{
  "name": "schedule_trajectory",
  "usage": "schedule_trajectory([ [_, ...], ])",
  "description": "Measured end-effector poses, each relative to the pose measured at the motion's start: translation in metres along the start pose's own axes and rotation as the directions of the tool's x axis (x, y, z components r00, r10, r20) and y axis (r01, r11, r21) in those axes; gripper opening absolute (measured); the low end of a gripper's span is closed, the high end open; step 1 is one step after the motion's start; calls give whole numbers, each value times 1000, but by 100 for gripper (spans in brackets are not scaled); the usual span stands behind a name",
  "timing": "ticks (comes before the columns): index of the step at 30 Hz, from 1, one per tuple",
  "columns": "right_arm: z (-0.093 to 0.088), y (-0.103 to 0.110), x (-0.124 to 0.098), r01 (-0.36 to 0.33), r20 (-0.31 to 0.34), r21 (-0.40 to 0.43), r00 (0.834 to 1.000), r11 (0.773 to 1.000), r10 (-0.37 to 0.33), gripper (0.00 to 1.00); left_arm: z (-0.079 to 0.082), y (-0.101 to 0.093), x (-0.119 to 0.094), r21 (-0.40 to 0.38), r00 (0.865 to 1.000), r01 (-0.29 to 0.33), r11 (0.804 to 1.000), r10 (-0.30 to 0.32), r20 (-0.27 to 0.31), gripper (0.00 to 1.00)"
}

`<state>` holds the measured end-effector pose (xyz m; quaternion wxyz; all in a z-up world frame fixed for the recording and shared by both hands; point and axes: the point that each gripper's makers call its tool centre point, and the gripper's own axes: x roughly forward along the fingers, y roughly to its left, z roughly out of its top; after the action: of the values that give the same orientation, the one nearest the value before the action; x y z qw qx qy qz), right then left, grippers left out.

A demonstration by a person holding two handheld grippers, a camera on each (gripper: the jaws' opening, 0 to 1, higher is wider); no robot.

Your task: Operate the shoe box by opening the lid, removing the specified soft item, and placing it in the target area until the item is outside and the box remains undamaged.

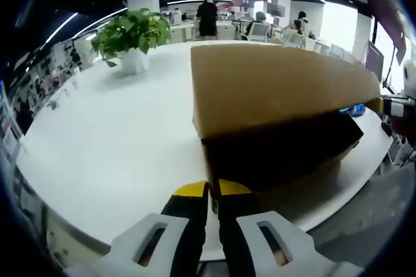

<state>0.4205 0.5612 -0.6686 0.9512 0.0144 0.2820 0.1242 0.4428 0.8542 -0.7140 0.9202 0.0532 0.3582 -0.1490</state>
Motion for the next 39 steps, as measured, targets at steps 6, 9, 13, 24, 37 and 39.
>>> schedule_trajectory([
  [6,-13,2,1,-2,-28,-2,1000,1000,2,2,0,1,-3,0,1000,14,1000,-14,0,2],
  [9,-19,1,2,2,-47,8,999,1000,-1,3,2,1,-6,6,1000,19,1000,-19,11,2],
  [13,-28,3,4,-1,-67,-4,998,1000,1,4,5,1,-11,3,999,33,999,-33,21,2],
  [24,-39,2,0,5,-96,-20,995,1000,-7,5,3,-4,-19,32,996,85,996,-85,16,0],
  [37,-46,5,-4,9,-113,-34,994,999,-12,5,-8,-7,-22,65,991,129,989,-126,-53,2],
  [39,-46,6,-5,6,-115,-46,993,999,-11,5,-11,-10,-23,66,988,143,987,-138,-69,2],
])
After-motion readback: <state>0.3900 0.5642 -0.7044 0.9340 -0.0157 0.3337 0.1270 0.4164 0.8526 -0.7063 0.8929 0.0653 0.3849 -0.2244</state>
